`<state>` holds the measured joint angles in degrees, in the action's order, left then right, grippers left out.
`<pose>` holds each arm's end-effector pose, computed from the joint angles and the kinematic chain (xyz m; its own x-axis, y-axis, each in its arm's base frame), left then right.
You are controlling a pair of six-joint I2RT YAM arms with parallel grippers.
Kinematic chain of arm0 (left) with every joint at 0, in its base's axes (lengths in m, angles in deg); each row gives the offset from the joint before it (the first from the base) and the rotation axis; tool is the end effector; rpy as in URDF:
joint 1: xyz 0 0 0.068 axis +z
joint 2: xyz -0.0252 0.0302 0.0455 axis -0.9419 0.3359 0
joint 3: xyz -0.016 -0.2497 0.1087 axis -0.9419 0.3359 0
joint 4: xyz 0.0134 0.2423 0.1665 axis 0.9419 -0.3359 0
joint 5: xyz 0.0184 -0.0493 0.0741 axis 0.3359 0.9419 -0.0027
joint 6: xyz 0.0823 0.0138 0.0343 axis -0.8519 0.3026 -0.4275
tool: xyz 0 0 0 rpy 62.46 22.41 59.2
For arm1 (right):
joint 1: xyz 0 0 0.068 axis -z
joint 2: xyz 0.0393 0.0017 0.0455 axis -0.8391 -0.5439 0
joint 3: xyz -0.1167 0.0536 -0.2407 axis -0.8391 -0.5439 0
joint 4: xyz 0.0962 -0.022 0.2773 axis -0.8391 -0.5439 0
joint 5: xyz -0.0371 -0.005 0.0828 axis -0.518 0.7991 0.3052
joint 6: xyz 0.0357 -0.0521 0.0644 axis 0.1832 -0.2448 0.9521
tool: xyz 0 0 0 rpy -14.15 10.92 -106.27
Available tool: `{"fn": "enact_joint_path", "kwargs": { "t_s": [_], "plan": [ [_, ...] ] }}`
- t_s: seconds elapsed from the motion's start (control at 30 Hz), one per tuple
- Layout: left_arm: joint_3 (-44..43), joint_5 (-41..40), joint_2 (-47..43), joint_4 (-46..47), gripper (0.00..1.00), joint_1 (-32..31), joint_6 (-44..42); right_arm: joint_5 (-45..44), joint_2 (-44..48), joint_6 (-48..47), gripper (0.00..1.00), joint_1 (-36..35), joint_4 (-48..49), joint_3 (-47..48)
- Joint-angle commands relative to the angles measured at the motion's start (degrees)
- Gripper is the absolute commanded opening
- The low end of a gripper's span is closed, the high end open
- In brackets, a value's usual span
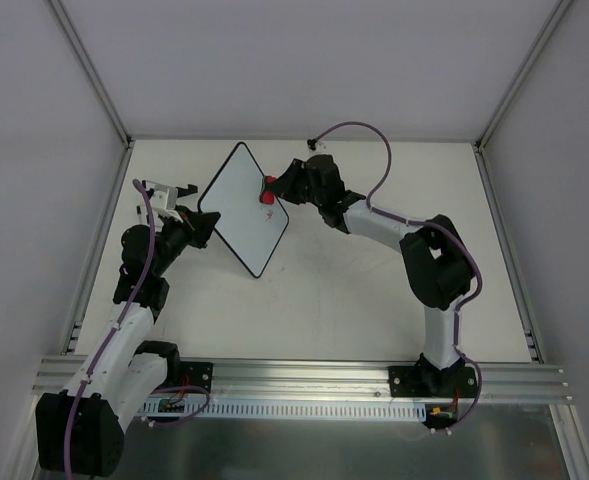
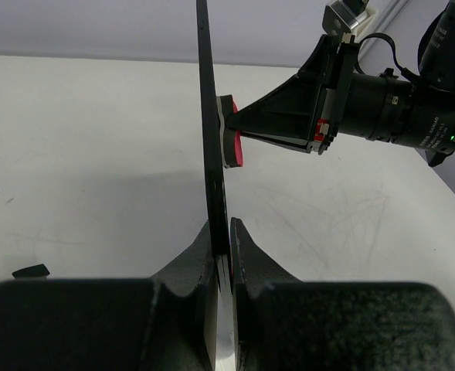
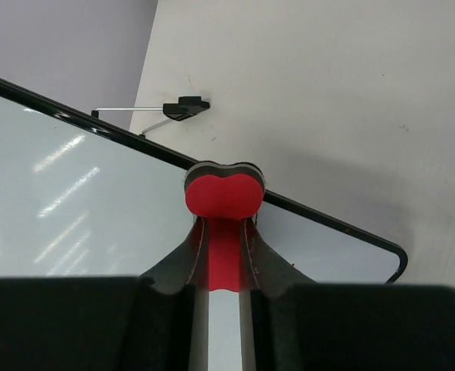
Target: Erase the whiteboard
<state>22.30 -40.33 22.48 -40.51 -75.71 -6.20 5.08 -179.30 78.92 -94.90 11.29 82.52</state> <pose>0.2644 -0.0582 0.2718 -0.0824 -0.2837 -0.9554 0.4936 0.8211 -0.2864 0.4229 0.3398 0.2172 -0.5114 0.2486 -0.8226 -0.5025 0.6900 0.5209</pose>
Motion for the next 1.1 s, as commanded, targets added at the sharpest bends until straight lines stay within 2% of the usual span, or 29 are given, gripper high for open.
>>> {"fn": "enact_joint_path", "kwargs": {
  "t_s": [0.0, 0.4, 0.6, 0.73, 0.83, 1.07],
  "plan": [
    [0.3, 8.5, 0.2, -5.6, 0.0, -2.0, -5.3, -0.2, 0.3, -0.6, 0.08, -1.4, 1.5, 1.5],
    [0.3, 8.3, 0.5, -5.6, 0.0, -2.0, -5.3, 2.7, 0.8, -0.3, 0.08, -6.2, 1.0, 13.8],
    [0.0, 8.1, 0.9, -5.6, 0.0, -2.0, -5.2, 3.2, 1.1, 1.4, 0.09, -7.8, 1.5, 14.5],
    [-0.1, 7.6, 0.8, -5.7, 0.0, -2.0, -5.2, 1.8, 2.0, 3.5, 0.08, -5.9, 3.4, 8.6],
    [-0.1, 7.5, 0.8, -5.7, 0.0, -2.0, -5.2, 0.9, 2.6, 6.6, 0.08, -3.8, 6.9, 0.8],
    [-0.2, 7.5, 0.9, -5.7, 0.0, -2.0, -5.4, -0.5, 2.7, 5.8, 0.06, -1.8, 9.0, -12.7]
  ]
}}
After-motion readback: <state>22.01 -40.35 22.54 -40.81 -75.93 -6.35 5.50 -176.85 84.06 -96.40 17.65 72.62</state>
